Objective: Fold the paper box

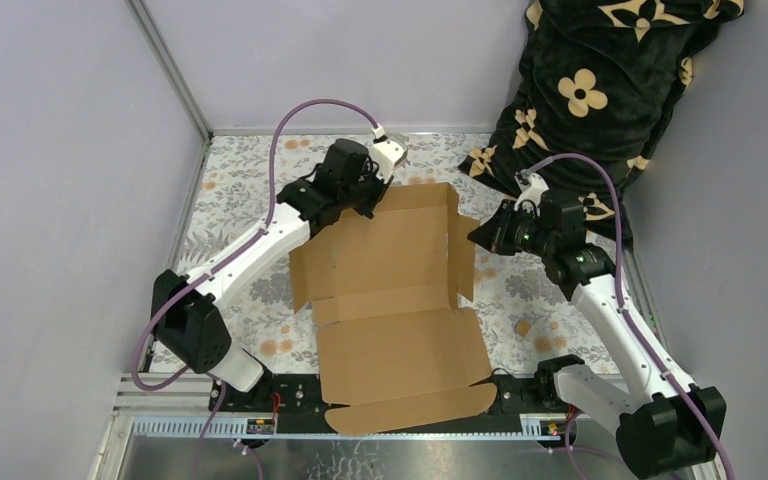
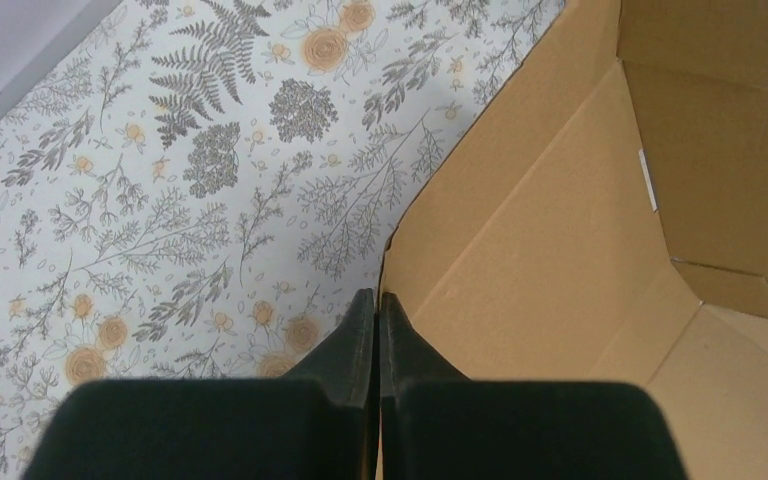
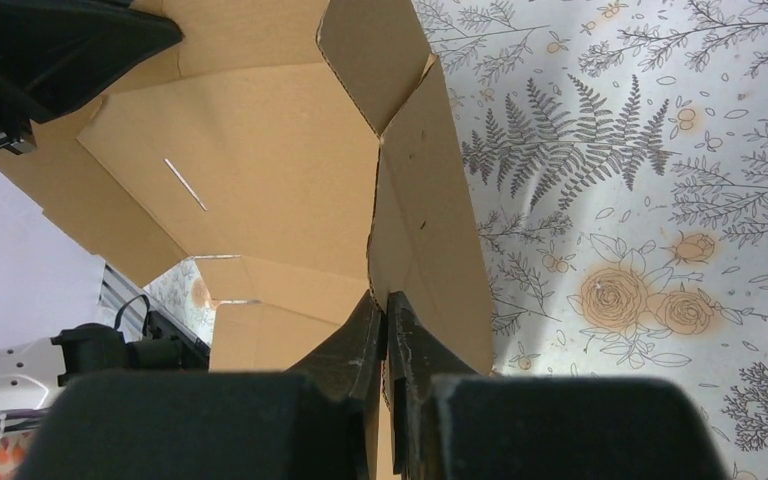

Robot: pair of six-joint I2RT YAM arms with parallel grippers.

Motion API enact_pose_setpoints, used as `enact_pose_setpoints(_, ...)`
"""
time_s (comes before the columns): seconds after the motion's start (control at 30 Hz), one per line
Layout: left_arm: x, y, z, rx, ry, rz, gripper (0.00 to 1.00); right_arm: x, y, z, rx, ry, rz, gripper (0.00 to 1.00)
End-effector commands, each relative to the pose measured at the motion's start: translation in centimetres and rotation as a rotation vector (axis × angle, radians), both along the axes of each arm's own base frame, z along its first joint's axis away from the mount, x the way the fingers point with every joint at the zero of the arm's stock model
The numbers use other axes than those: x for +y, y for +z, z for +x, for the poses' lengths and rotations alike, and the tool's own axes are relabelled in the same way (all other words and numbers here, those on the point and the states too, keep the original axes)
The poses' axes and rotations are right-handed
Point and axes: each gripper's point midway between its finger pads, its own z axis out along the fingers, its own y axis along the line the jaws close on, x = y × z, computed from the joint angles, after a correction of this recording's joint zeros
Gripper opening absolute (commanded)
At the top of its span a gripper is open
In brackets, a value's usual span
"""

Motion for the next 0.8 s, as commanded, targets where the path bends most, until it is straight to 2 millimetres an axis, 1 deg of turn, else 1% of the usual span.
enact_pose_setpoints(0.0,-0.9,3.7,3.8,-0.152,0.087,-0.127,0.02,0.7,1.7,-0.2,-0.019,-0.021,0.023,0.05)
enact_pose_setpoints(0.1,-0.3,5.2,5.0,-0.208,0.14,-0.135,0.02,0.0,1.8,1.1,-0.059,-0.078,-0.007,0.04)
enact_pose_setpoints(0.2,-0.3,6.9,5.8,-0.259,0.161,-0.156,0.01,-0.4,2.5,2.4,-0.106,-0.115,-0.02,0.04)
enact_pose_setpoints(0.33,-0.3,8.4,7.2,-0.314,0.184,-0.157,0.01,-0.3,3.6,4.5,-0.168,-0.141,-0.019,0.04)
enact_pose_setpoints(0.37,-0.2,8.6,7.5,-0.33,0.192,-0.154,0.01,-0.3,3.9,5.0,-0.178,-0.144,-0.018,0.06)
enact_pose_setpoints(0.43,0.0,9.3,8.0,-0.367,0.206,-0.148,0.0,-0.1,4.6,6.0,-0.194,-0.147,-0.014,0.14)
enact_pose_setpoints(0.5,0.7,10.2,8.2,-0.412,0.229,-0.137,0.0,-0.3,4.9,6.6,-0.196,-0.164,-0.033,0.4)
enact_pose_setpoints(0.53,1.1,10.7,8.3,-0.434,0.242,-0.13,0.0,-0.7,5.0,6.8,-0.194,-0.18,-0.052,0.5)
enact_pose_setpoints(0.63,2.4,12.2,8.1,-0.489,0.276,-0.1,0.0,-2.3,5.1,7.1,-0.196,-0.26,-0.106,0.7)
enact_pose_setpoints(0.7,3.1,12.7,7.9,-0.509,0.287,-0.077,0.0,-3.0,4.9,7.0,-0.193,-0.288,-0.129,0.75)
enact_pose_setpoints(0.77,3.4,12.7,7.5,-0.511,0.28,-0.057,0.01,-3.1,4.5,6.8,-0.177,-0.293,-0.135,0.75)
